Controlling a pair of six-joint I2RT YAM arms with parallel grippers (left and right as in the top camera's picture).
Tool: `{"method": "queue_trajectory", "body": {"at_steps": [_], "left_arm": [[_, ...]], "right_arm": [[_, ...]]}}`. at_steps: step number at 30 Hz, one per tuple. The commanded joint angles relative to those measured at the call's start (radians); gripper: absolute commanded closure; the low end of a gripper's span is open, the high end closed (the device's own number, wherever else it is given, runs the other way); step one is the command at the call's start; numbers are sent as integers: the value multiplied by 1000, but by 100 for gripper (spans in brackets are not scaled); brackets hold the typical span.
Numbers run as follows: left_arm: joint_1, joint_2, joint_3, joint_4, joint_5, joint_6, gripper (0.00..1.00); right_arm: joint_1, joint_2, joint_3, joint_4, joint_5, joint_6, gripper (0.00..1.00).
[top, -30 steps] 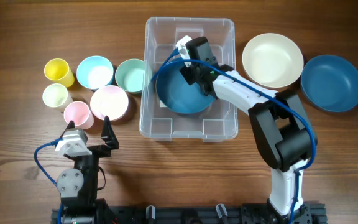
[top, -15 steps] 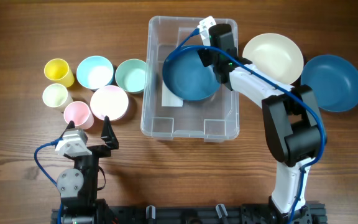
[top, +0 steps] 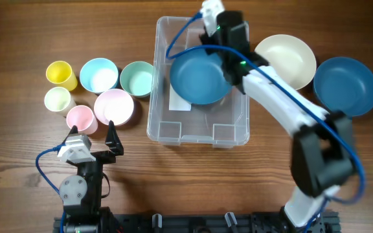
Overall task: Pack container
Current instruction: 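Move the right gripper back to the second teal plate and grasp its rim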
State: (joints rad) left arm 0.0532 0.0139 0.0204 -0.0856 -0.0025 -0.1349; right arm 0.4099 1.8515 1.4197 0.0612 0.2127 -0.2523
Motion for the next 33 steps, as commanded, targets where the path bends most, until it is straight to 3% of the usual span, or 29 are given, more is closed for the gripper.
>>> {"method": "queue_trajectory", "body": {"at_steps": [1,4,9,12,14,16,28,33], "left_arm": [[-6,-6,-9,3,9,20,0],[-6,-6,-9,3,9,20,0],[-6,-6,-9,3,9,20,0],[-6,-6,-9,3,9,20,0],[-6,-6,-9,3,9,20,0],[-6,-6,-9,3,9,20,0],[-6,-6,-9,3,9,20,0],[-6,-6,-9,3,9,20,0]], "right_arm": [[-47,-147,35,-71,257,21,85],[-118,-222,35,-202,333,48,83],[-328,-298,35,-439,330,232,67],[-462,-309,35,-538,248,291,45],[-568,-311,35,-606,174,317,24],[-662,-311,35,-658,127,342,18],[-1126,-264,31,-803,-195,393,18],[-1207,-180,31,-858,-338,369,17]]}}
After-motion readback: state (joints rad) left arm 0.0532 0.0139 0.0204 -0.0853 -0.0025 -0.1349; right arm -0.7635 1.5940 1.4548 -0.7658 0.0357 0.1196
